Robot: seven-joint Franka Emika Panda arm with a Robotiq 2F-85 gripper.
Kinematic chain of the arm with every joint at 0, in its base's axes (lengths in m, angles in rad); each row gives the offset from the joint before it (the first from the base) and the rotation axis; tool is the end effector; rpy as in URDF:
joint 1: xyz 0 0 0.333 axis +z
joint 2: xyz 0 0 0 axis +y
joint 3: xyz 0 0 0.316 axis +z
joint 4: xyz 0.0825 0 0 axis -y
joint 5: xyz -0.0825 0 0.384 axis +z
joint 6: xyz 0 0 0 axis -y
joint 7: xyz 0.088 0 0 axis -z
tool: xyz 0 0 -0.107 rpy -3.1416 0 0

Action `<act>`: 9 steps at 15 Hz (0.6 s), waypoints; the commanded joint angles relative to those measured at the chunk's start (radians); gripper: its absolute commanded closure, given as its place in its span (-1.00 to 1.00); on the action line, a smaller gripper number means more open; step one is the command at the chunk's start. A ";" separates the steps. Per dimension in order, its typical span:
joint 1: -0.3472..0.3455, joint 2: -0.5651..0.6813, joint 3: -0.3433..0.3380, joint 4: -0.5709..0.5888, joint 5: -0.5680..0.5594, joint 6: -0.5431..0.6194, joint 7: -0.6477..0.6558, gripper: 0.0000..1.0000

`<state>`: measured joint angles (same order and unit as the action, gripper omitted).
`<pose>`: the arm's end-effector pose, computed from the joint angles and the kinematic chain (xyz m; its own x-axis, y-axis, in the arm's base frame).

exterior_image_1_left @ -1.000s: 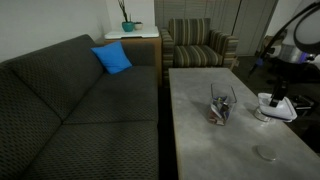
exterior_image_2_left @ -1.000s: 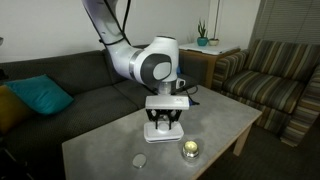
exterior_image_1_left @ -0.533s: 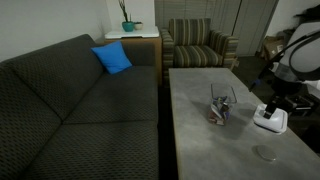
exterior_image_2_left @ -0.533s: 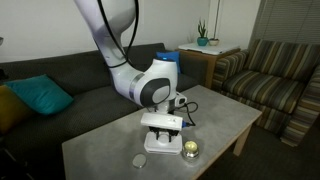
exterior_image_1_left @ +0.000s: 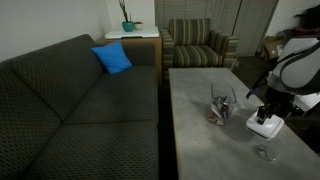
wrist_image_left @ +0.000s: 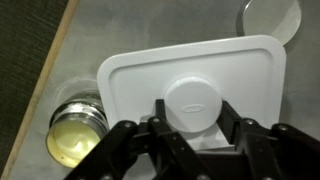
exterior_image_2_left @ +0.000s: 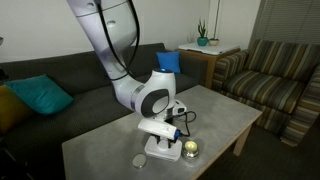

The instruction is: Take the lid off the storage box and put it on the table

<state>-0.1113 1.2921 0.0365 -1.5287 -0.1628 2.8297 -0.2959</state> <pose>0.6135 -0.0386 -0.1035 0.9396 0.3422 0.0053 0.3420 -0.9395 0.0188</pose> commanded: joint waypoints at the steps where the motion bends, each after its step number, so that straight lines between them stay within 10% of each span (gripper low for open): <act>1: 0.021 0.084 -0.008 0.083 0.020 -0.006 0.055 0.42; 9: 0.035 0.156 -0.004 0.169 0.051 -0.013 0.137 0.42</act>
<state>-0.0839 1.4022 0.0365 -1.4137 -0.1348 2.8236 -0.1734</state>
